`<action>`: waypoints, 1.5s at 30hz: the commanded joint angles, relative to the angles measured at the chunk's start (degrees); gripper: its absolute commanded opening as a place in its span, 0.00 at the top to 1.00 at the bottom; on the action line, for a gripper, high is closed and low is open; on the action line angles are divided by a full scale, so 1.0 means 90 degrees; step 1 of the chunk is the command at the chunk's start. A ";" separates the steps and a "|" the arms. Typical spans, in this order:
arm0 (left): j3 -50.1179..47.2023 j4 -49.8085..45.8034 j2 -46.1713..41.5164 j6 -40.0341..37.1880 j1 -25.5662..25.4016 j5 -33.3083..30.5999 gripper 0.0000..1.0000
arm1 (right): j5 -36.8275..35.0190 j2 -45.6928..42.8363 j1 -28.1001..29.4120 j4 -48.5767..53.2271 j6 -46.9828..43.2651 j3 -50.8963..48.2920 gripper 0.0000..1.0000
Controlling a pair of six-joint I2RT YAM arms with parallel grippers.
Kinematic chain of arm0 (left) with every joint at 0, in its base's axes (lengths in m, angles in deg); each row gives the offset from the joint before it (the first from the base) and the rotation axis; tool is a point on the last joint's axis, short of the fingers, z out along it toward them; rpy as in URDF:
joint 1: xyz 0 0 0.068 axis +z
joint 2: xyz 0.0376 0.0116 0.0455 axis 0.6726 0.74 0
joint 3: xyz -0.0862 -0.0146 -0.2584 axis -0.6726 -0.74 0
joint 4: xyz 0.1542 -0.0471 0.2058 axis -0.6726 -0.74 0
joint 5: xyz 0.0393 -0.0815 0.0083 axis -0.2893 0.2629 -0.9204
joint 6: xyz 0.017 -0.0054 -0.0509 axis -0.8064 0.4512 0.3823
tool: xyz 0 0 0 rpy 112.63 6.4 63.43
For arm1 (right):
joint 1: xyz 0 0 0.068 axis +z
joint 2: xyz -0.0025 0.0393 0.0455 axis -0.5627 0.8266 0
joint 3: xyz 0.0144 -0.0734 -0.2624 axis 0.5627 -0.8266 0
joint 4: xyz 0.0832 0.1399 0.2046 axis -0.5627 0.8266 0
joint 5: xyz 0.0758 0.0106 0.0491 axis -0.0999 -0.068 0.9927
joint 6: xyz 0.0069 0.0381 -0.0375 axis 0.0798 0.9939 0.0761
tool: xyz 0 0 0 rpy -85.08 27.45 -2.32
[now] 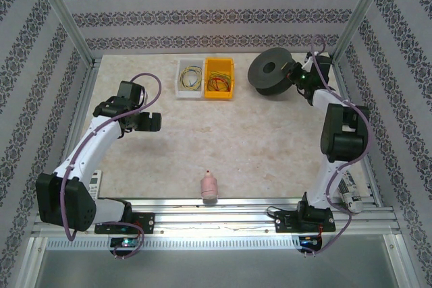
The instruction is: Wrap the cables
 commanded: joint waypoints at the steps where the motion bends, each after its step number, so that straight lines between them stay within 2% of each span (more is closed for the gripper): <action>1: 0.0011 0.0073 0.0050 0.0016 -0.0062 -0.0050 0.00 | 0.0115 -0.0561 -0.0067 0.0177 -0.0449 -0.0223 1.00; 14: -0.0052 0.0224 0.0178 -0.0004 -0.0074 0.0030 0.00 | 0.0602 -0.2666 -0.0030 0.0620 -0.0852 -0.1202 1.00; 29: -0.0111 0.0475 0.0244 -0.0053 -0.0074 0.0191 0.00 | 0.0837 -0.5290 0.0429 0.2517 -0.1322 -0.2084 1.00; 34: -0.0124 0.0517 0.0152 -0.0043 -0.0076 0.0264 0.00 | 0.1243 -0.5912 0.0927 0.2626 -0.0813 -0.2578 1.00; 37: -0.0173 0.0547 0.0111 -0.0033 -0.0080 0.0281 0.00 | 0.1337 -0.6037 0.1470 0.2035 -0.0109 -0.3111 1.00; 41: -0.0156 0.0548 0.0159 -0.0033 -0.0088 0.0313 0.00 | 0.1063 -0.5686 0.2330 0.1292 0.0352 -0.3433 1.00; 45: -0.0152 0.0519 0.0143 -0.0038 -0.0121 0.0311 0.00 | 0.0957 -0.4955 0.2864 0.0378 0.0718 -0.3529 1.00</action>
